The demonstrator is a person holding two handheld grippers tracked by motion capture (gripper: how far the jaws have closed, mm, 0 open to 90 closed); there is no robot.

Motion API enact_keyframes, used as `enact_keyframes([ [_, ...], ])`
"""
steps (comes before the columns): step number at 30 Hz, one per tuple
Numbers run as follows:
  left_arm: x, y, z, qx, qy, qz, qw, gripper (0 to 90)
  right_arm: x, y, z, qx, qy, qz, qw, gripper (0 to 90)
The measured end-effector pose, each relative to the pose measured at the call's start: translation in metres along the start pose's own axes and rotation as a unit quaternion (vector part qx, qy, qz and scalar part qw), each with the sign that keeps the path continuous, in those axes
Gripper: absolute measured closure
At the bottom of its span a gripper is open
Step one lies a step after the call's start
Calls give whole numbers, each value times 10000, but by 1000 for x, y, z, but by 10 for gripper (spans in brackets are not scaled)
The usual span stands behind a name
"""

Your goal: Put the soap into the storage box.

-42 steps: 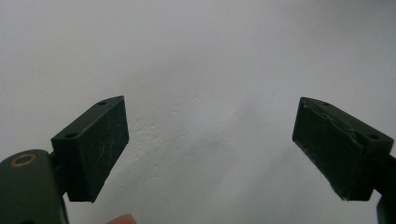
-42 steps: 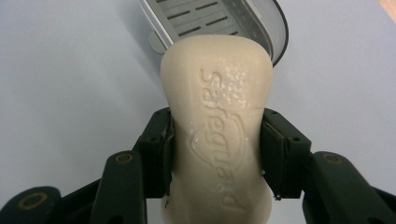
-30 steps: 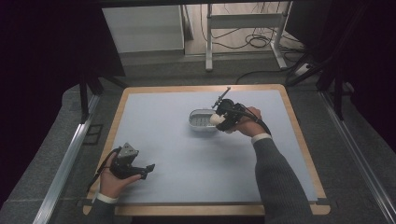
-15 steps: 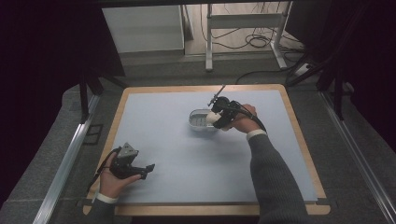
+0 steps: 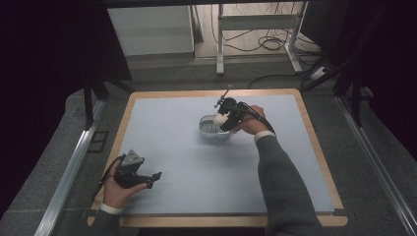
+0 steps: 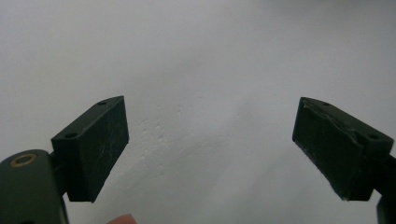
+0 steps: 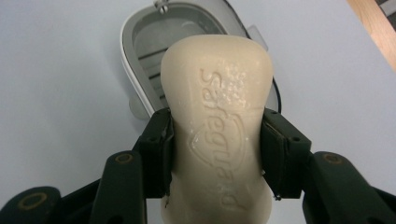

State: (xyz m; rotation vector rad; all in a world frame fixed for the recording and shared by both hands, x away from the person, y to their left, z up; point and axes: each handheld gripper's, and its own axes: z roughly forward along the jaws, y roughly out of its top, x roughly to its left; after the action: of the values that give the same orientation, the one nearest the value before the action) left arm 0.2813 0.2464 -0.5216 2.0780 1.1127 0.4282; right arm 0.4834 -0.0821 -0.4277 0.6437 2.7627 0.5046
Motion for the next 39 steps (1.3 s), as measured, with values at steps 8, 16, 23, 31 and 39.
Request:
enact_keyframes([
  [8, 0, 0, -1, 0, -19, -4, 10000, 112, 4, 17, 11, 33, 34, -201, 9998, 493],
  [16, 1, 0, -2, -1, 4, -6, 10000, 111, 5, 27, 23, 132, 31, -385, 9992, 493],
  [23, 0, 0, -2, 8, -7, 1, 10000, 111, 7, 29, 29, 182, -21, -384, 9991, 490],
  [31, 0, 0, -2, 14, -1, 2, 10000, 109, 9, 29, 33, 140, 2, -406, 9991, 456],
  [39, 0, -1, -2, 26, -15, 13, 10000, 110, 9, 28, 17, -287, -47, -40, 9996, 394],
])
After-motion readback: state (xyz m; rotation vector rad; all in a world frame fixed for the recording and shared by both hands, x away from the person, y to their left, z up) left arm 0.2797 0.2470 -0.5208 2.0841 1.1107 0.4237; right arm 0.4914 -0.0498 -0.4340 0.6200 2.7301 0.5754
